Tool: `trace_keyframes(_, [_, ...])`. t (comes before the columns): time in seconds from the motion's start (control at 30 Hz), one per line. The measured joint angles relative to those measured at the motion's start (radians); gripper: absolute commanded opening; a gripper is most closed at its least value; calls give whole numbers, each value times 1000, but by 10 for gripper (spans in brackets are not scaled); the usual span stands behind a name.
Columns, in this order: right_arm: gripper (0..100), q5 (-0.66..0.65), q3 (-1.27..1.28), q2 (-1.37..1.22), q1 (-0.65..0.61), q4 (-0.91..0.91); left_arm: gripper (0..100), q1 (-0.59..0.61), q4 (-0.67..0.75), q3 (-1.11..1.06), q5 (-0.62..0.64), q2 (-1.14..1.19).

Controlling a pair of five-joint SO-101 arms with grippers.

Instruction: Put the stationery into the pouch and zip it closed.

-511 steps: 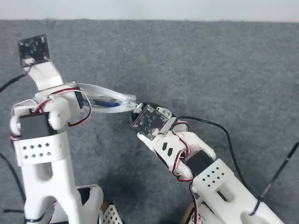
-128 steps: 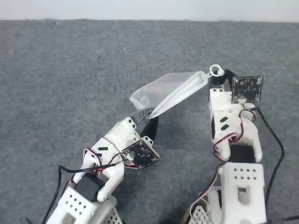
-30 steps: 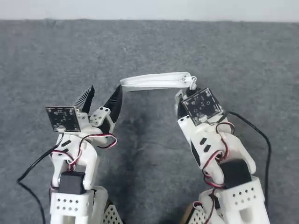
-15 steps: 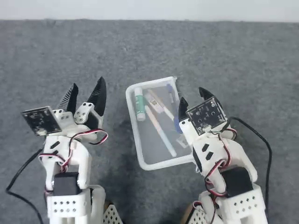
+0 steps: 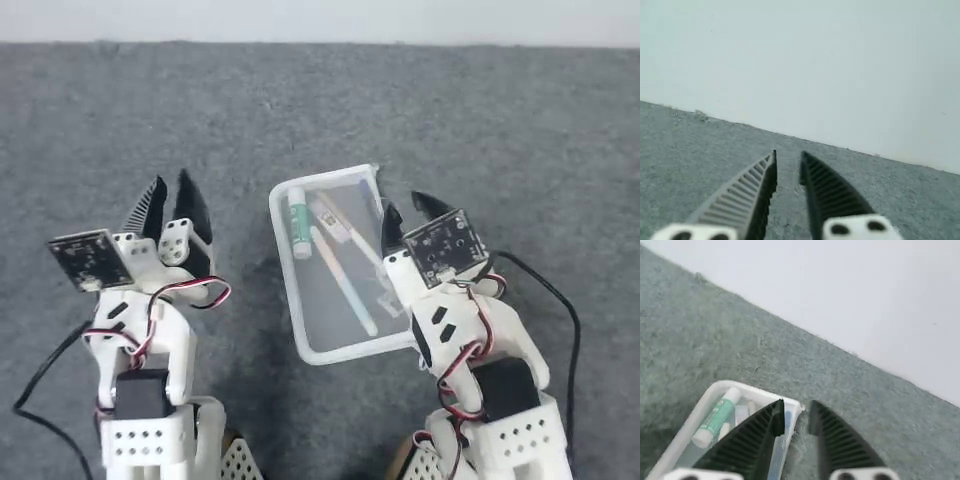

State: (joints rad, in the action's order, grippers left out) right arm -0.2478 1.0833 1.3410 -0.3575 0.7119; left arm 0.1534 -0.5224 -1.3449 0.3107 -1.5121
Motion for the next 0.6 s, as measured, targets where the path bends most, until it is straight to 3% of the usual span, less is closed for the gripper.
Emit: trace_keyframes(0.6, [7,219,169,2,164,-296,12,-80,6,0,-114,0])
